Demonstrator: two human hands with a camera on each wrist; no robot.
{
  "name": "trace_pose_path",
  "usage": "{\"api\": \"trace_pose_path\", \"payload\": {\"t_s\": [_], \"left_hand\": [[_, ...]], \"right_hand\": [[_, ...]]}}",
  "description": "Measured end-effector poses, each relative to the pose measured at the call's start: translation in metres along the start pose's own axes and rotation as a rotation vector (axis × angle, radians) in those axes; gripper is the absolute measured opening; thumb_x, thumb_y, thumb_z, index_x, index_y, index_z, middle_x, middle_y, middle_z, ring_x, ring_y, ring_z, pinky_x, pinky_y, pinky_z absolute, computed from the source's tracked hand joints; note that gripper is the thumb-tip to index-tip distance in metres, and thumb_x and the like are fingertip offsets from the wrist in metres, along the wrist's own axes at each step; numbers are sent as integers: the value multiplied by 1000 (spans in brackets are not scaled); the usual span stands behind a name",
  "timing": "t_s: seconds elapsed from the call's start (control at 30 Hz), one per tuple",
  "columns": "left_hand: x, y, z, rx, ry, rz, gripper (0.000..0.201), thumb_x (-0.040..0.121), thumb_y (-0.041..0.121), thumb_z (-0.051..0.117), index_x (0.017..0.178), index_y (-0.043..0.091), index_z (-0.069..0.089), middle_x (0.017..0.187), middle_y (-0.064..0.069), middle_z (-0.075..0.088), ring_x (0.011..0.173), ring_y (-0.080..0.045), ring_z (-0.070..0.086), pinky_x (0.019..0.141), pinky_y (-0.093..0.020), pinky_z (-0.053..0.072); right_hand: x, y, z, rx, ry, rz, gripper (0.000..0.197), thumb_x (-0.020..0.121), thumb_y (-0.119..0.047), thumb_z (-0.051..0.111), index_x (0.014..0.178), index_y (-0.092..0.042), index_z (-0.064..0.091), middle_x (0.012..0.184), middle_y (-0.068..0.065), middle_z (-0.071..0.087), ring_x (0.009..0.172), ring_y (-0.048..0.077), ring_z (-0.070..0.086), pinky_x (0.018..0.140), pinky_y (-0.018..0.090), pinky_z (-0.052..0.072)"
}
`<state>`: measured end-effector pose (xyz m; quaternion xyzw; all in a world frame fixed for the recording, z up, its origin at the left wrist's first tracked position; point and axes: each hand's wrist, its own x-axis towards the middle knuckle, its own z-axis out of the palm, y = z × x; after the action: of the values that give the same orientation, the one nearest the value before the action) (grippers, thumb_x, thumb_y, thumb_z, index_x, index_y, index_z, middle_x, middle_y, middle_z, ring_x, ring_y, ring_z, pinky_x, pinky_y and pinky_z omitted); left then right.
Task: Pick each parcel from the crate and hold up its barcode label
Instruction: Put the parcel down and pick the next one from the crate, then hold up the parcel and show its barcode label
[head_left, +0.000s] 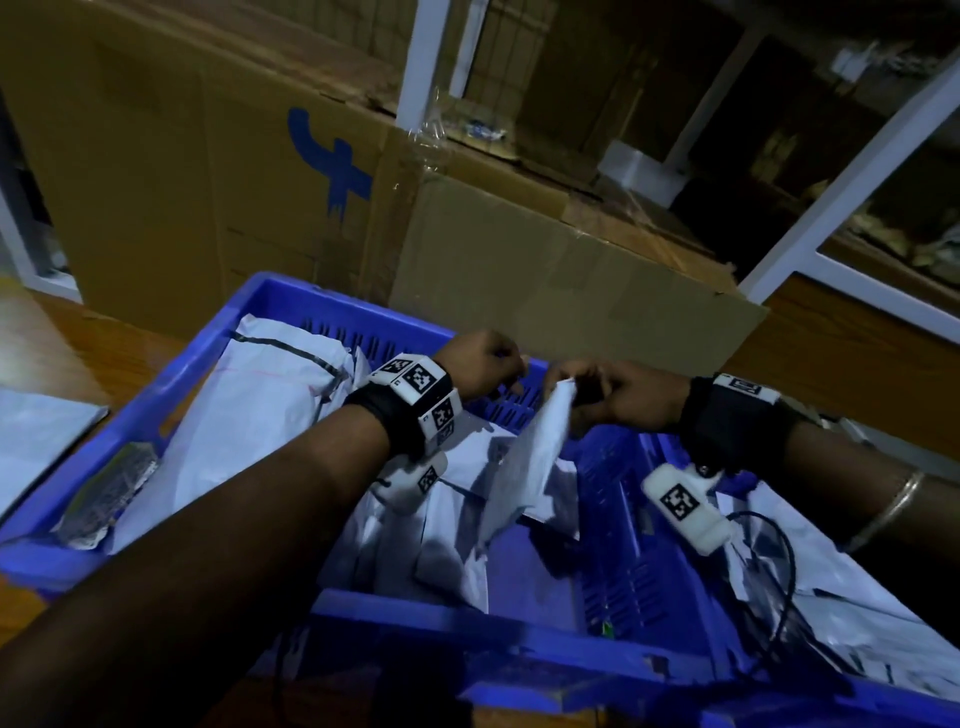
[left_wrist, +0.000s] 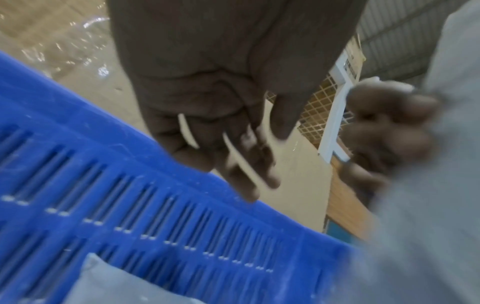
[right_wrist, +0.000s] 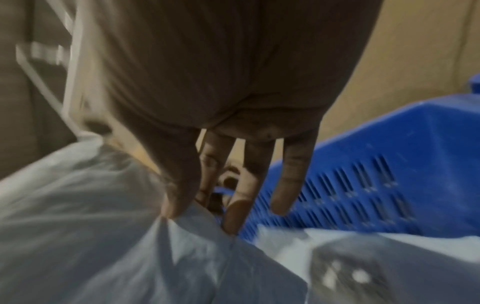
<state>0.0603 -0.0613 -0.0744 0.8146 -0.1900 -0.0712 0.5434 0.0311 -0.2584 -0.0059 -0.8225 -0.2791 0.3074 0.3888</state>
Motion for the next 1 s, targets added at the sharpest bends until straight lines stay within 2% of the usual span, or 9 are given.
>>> {"api": "trace_pose_path", "payload": {"t_s": [0.1,0.23,0.33,0.43,0.57,0.67,0.77,0.9,1.0], "left_hand": [[-2,9,5,-260,-55,8,35,101,29,47,81,6,64,74,-10,64,72,-25,59,71,-33,50],[-3,12,4,-262,-129,36,38,100,33,47,78,9,66,71,3,64,66,-9,57,68,-24,43],[-1,6,2,-189,-191,76,30,94,26,58,71,9,66,62,10,59,63,-4,52,69,-24,39],[1,-1,0,-210,-180,77,42,86,37,65,81,-4,66,75,-12,62,70,-15,56,69,-31,43],[4,-7,-5,-170,-87,82,37,84,32,66,77,-4,63,70,-12,61,66,-17,57,65,-32,43],[7,-12,-8,-90,-21,62,42,84,34,67,82,-8,63,74,-14,61,72,-19,57,70,-34,42],[10,-19,-11,2,32,49,29,93,23,64,83,-4,64,73,-11,60,72,-18,55,72,-34,42],[11,-23,-16,107,119,5,28,94,28,61,83,3,65,70,-5,60,72,-17,56,68,-30,39],[11,-25,-21,208,169,-9,26,95,29,59,81,8,64,66,-2,57,71,-22,57,64,-30,36]], "right_hand": [[-5,-5,-18,51,107,-88,41,77,-41,78,96,-8,62,94,21,64,90,24,61,79,37,52],[-10,-2,-36,168,193,-154,9,85,-13,69,93,-13,63,94,8,67,90,20,63,78,28,52],[-12,4,-42,199,240,-179,19,82,5,58,88,-13,65,90,11,66,89,24,62,77,33,52],[-13,10,-41,155,277,-186,20,80,-12,72,90,-1,58,97,23,60,96,29,62,80,36,54],[-16,24,-35,235,381,-48,26,80,-24,68,96,-4,62,97,7,69,87,18,66,77,35,52],[-18,36,-34,380,405,49,38,73,-35,76,99,-8,68,98,10,70,85,24,65,71,33,54],[-17,42,-32,507,521,115,20,90,-22,54,93,-13,72,77,6,66,64,21,56,53,28,45],[-10,48,-29,549,557,168,32,90,-48,56,87,-18,68,71,8,60,49,20,45,49,26,40],[-1,48,-23,398,571,164,16,92,-30,65,98,-15,64,81,9,60,56,16,53,51,25,42]]}}
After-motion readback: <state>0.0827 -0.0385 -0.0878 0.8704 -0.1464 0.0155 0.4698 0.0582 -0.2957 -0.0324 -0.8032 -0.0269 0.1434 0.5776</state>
